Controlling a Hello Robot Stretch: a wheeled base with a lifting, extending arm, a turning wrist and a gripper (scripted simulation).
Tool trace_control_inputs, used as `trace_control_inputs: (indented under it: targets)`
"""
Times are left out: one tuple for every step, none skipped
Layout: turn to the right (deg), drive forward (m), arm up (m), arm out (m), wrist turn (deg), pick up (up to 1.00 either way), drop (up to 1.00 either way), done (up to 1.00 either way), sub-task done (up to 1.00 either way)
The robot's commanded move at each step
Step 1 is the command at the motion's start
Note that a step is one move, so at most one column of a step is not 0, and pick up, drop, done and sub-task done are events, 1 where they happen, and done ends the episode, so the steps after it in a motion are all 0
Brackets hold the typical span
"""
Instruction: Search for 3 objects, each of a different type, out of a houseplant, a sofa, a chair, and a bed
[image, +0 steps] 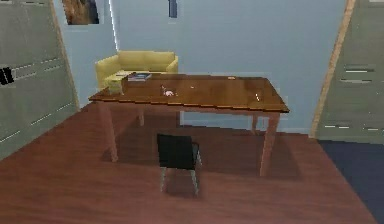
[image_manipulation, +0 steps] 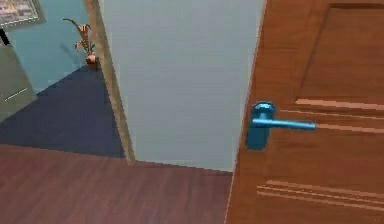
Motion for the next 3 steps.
trace_control_inputs:
  targets:
    - [27.0, 0.0, 0.0, 0.0, 0.0, 0.0, 0.0, 0.0, 0.0]
    - [0.0, 0.65, 0.0, 0.0, 0.0, 0.0, 0.0, 0.0, 0.0]
    - [-45.0, 0.0, 0.0, 0.0, 0.0, 0.0, 0.0, 0.0, 0.0]
